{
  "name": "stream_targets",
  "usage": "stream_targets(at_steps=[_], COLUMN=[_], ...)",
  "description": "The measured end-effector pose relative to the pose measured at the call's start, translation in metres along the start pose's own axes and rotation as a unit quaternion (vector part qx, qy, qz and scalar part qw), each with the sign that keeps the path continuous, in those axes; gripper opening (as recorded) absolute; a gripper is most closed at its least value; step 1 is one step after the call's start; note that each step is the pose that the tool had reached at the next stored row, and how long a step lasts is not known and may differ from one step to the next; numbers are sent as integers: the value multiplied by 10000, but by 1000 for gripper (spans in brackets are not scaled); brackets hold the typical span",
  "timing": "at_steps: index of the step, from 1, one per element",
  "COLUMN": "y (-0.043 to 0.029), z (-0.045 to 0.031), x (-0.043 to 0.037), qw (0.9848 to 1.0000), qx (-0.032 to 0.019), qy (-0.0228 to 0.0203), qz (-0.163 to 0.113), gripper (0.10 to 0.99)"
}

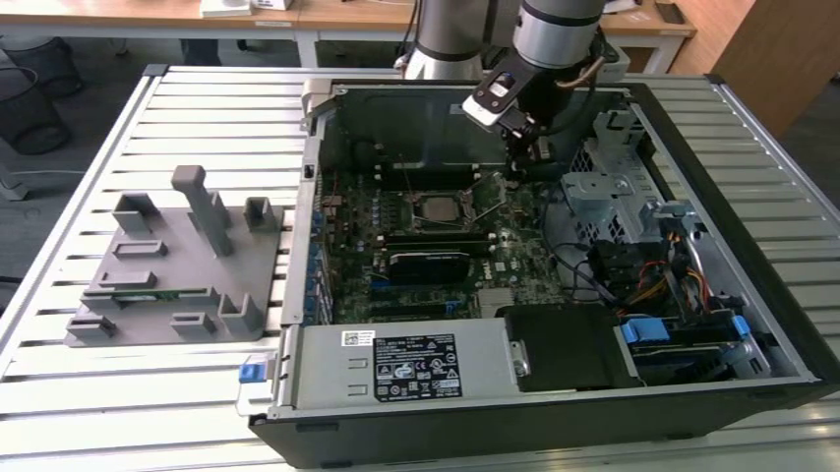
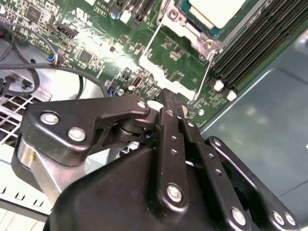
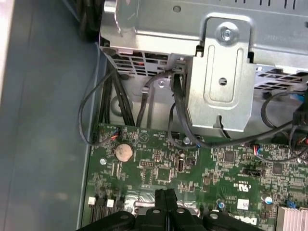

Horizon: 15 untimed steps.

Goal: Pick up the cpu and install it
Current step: 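Close the cpu cover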

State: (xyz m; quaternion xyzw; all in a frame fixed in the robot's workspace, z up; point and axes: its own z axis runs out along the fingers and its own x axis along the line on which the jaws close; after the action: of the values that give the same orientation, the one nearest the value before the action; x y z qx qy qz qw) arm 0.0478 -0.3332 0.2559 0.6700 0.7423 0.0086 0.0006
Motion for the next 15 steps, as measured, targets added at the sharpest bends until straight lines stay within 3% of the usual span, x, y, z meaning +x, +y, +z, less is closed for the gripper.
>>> stream_targets(at_steps=[6,12,15], y=[63,66,49], z=[48,150,152], x=[-1,-2,0], qw=[10000,10000,10000], qx=[5,31,35], qy=[-3,1,-1], qz=[3,4,4], gripper=[106,106,106])
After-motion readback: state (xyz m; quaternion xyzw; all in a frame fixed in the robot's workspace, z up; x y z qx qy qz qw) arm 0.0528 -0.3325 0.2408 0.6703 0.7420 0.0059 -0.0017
